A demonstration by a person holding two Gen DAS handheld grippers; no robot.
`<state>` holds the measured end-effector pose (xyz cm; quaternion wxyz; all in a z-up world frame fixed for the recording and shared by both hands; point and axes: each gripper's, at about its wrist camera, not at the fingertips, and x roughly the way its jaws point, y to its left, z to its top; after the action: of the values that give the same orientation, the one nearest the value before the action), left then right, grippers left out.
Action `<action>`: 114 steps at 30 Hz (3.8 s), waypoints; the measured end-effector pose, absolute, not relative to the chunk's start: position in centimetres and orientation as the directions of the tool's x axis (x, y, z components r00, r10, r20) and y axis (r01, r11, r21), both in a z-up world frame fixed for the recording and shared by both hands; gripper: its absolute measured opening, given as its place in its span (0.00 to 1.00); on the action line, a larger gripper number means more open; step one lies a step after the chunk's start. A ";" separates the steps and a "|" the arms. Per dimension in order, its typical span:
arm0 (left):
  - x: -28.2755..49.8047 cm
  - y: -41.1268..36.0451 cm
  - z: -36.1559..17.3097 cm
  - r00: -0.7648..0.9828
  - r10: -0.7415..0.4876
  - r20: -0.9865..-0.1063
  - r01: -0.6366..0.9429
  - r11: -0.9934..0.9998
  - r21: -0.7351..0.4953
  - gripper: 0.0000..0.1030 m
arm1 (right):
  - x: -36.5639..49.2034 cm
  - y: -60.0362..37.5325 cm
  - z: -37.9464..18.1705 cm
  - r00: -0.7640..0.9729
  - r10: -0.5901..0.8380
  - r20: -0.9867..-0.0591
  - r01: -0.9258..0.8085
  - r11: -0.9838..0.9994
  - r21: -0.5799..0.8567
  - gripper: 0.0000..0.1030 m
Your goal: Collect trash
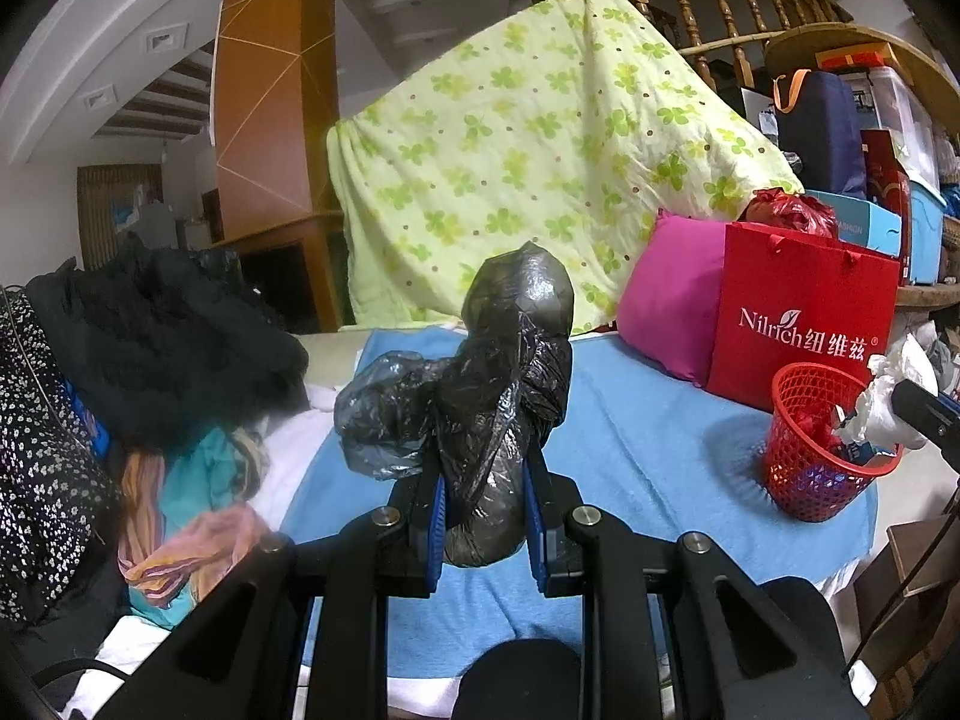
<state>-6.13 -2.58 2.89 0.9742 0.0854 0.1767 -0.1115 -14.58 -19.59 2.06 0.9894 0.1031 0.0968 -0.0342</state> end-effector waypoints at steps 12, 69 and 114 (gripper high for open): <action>-6.0 -3.1 2.7 0.907 -0.189 -0.377 0.256 0.957 0.137 0.23 | -14.7 -19.9 2.0 0.978 -0.047 -0.201 0.091 0.972 0.217 0.38; -5.3 -3.8 1.7 0.863 -0.283 -0.418 0.399 0.890 0.222 0.23 | -18.2 -22.8 1.3 0.973 -0.126 -0.196 0.183 0.933 0.310 0.38; -6.4 -10.4 -0.1 0.817 -0.338 -0.468 0.506 0.809 0.299 0.23 | -20.6 -29.3 -1.1 0.954 -0.200 -0.222 0.277 0.870 0.408 0.40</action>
<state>-6.36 -10.44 -0.13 0.9297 0.2099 0.2005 -0.2268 -20.59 -29.29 -1.07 0.9631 0.2229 0.0866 -0.1239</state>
